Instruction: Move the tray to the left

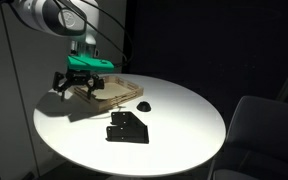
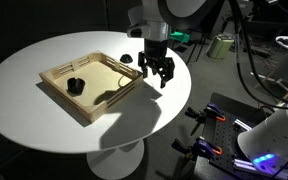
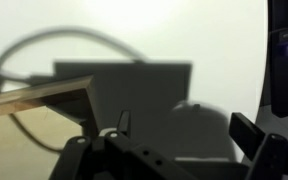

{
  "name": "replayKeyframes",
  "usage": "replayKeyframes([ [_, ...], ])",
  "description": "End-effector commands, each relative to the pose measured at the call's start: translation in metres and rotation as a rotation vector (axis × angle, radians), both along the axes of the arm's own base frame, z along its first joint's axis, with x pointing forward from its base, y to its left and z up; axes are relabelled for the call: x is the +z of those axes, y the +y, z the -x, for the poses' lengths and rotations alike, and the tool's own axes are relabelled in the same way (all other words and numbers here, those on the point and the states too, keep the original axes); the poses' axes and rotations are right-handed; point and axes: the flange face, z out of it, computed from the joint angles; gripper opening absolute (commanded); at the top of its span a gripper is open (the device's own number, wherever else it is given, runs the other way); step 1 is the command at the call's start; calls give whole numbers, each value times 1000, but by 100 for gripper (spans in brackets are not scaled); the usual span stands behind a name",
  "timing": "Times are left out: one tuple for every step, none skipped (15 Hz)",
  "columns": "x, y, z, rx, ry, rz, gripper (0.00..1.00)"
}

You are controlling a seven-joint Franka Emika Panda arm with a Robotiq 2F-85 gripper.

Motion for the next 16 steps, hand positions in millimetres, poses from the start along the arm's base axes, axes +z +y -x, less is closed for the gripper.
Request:
replayKeyframes([
  [-2,-4,3,21,6,0,100],
  [-3,-6,2,20,4,3,100],
  [-4,-8,1,19,0,7,100],
  [-5,-11,-1,18,-1,13,100],
  [-6,-14,-2,16,-2,17,100],
  [-8,-18,-4,15,-3,23,100],
  [-9,-21,-6,12,-4,28,100],
  [-11,-25,-7,11,-3,32,100],
  [-14,-28,-7,12,-3,39,100],
  [-18,-30,-8,12,-1,44,100],
  [-21,-32,-8,12,0,50,100],
  [-25,-33,-9,14,3,54,100],
  [-28,-35,-10,15,4,58,100],
  [-31,-36,-11,18,4,60,100],
  [-33,-37,-12,21,4,64,100],
  [-35,-38,-14,23,5,66,100],
])
